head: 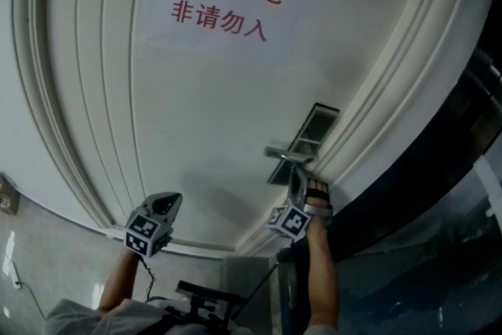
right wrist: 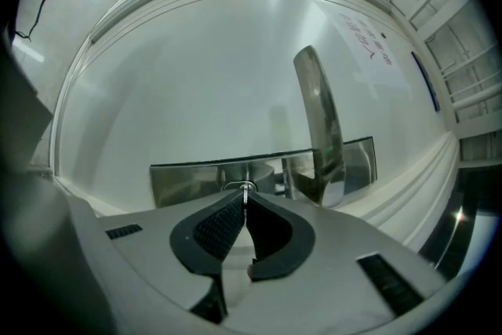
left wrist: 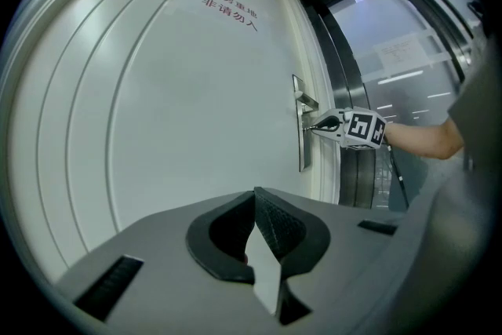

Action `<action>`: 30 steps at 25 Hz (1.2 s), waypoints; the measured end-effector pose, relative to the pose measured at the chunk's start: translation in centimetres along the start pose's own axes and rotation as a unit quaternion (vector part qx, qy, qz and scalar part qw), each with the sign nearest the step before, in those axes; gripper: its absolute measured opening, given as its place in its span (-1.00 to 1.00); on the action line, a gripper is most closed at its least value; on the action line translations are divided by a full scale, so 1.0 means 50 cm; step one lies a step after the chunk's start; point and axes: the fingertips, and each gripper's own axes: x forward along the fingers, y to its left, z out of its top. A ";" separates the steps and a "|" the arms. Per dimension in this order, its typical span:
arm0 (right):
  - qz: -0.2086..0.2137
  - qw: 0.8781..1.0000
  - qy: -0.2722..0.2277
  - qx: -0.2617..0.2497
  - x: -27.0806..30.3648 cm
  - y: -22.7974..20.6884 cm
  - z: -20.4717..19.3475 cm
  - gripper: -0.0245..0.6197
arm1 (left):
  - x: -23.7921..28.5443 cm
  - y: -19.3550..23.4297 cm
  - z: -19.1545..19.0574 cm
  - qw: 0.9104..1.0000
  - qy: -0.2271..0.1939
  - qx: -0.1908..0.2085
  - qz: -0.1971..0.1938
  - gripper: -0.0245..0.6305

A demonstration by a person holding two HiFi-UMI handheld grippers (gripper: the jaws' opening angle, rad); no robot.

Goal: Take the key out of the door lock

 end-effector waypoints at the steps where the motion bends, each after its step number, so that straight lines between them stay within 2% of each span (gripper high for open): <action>1: 0.000 1.000 -0.001 0.001 0.000 0.000 0.002 -0.87 | 0.000 0.000 0.000 1.000 0.000 0.000 0.000 -0.91; 20: 0.005 1.000 0.010 -0.017 -0.006 0.001 0.009 -0.87 | -0.016 0.008 -0.005 1.000 0.001 0.000 0.000 -0.91; 30: 0.007 1.000 0.004 0.001 -0.027 0.001 0.008 -0.87 | -0.019 0.000 0.004 1.000 -0.003 0.006 -0.006 -0.91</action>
